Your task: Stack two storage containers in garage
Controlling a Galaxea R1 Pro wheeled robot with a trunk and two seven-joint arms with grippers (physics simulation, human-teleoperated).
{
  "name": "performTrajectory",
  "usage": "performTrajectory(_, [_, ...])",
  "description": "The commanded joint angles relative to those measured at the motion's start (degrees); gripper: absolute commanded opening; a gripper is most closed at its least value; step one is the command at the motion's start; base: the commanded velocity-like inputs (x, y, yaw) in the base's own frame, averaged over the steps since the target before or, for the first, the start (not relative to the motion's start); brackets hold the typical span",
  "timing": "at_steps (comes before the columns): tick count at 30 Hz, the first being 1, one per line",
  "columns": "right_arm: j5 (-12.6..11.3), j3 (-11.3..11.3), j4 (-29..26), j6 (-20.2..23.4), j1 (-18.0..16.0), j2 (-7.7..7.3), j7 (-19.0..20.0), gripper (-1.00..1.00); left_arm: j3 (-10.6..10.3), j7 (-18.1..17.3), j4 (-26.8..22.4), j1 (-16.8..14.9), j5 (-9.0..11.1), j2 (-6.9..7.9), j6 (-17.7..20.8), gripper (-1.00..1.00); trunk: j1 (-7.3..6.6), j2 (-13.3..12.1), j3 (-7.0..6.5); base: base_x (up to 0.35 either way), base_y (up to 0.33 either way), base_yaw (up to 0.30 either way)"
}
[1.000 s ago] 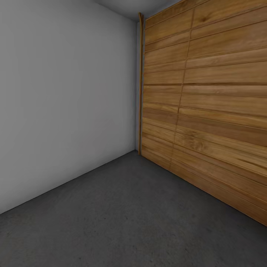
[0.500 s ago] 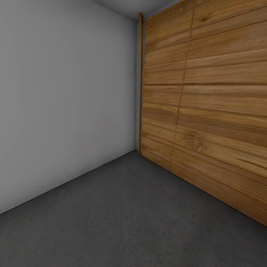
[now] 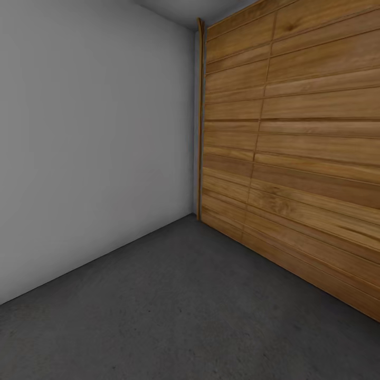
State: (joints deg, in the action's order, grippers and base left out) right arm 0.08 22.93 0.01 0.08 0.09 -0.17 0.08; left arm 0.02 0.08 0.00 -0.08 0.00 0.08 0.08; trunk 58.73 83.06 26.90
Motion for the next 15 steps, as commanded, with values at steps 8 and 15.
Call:
performTrajectory(8, [0.01, 0.26, -0.01, 0.01, 0.0, -0.01, -0.03, 1.0, 0.03, 0.01, 0.0, -0.01, 0.0, 0.0, 0.01, 1.0, 0.0, 0.02, 0.03, 0.0, 0.0, 0.0])
performTrajectory(15, [0.01, 0.24, -0.01, 0.01, 0.0, -0.01, -0.03, 1.0, -0.06, 0.01, 0.0, -0.01, 0.0, 0.0, 0.01, 1.0, 0.0, 0.02, 0.03, 0.0, 0.0, 0.0])
